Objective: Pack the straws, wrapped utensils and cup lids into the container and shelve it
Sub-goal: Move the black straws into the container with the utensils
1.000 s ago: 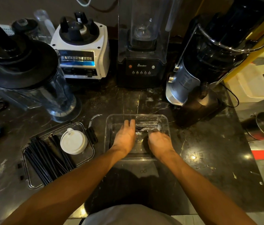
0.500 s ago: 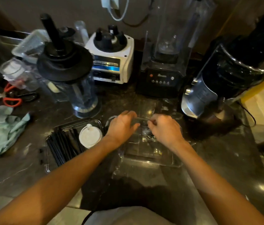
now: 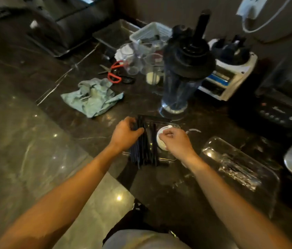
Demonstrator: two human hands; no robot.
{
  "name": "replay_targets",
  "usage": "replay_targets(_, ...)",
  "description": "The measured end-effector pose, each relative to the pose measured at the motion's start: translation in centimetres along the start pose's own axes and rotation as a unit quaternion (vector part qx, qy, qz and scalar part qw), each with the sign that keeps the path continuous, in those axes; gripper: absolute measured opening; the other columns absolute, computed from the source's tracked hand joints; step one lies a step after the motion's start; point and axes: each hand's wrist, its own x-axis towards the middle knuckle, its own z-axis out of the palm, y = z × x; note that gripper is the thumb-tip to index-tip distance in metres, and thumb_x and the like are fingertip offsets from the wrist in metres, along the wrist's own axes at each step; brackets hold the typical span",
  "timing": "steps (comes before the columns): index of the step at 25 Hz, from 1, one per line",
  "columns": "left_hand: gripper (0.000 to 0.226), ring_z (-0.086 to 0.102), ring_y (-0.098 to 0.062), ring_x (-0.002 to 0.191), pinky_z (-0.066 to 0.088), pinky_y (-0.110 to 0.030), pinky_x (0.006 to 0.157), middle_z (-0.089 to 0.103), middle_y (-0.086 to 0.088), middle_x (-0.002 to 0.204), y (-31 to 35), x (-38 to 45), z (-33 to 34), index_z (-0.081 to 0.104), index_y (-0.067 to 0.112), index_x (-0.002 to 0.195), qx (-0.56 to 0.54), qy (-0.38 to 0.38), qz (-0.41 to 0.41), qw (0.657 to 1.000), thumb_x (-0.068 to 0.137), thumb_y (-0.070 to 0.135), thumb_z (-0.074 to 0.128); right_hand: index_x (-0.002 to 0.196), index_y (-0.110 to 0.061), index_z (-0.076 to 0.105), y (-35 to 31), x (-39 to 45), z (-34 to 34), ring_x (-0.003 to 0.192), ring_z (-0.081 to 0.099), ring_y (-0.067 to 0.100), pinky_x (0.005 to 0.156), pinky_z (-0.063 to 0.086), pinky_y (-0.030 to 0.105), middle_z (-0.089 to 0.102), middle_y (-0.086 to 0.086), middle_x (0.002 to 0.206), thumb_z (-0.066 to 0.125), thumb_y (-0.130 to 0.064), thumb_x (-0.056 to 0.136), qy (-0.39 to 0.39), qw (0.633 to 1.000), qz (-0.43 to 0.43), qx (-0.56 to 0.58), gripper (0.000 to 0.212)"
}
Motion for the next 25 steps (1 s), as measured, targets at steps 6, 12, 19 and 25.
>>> replay_targets(6,0.056,0.066,-0.023,0.108,0.056,-0.039,0.09,0.066,-0.01,0.123,-5.3,-2.0,1.4,0.054,0.007,0.131,-0.054,-0.057,-0.12,0.99,0.087,0.032,0.078,0.094,-0.014,0.069,3.7,-0.9,5.2,0.09,0.067,0.026,0.08,0.053,0.04,0.072,0.002,0.088,0.065,-0.037,0.093,0.0,0.987,0.128,-0.101,0.024)
replay_targets(12,0.054,0.066,-0.023,0.107,0.061,-0.036,0.083,0.061,-0.009,0.122,-6.2,-1.3,2.8,0.05,0.01,0.128,-0.087,-0.084,-0.137,0.983,0.088,0.034,0.076,0.123,-0.008,0.063,4.2,0.0,7.8,0.102,0.063,0.029,0.075,0.042,0.031,0.067,0.008,0.109,0.064,-0.043,0.096,0.002,0.976,0.148,-0.161,0.044)
replay_targets(19,0.022,0.072,-0.017,0.081,0.061,-0.032,0.072,0.074,-0.006,0.091,-5.5,0.4,2.9,0.073,0.009,0.103,-0.15,-0.132,-0.164,0.966,0.094,0.029,0.069,0.11,-0.016,0.068,3.3,0.7,10.7,0.101,0.064,0.03,0.078,0.059,0.042,0.066,0.006,0.102,0.06,-0.073,0.069,0.001,0.974,0.125,-0.191,0.071)
replay_targets(25,0.028,0.063,-0.02,0.076,0.054,-0.034,0.07,0.066,-0.01,0.084,-5.7,1.6,2.4,0.068,-0.003,0.11,-0.182,-0.184,-0.205,0.944,0.103,0.022,0.057,0.126,-0.004,0.056,2.4,1.9,12.2,0.114,0.057,0.031,0.084,0.055,0.041,0.059,0.014,0.121,0.08,-0.054,0.08,0.024,0.953,0.097,-0.285,0.072)
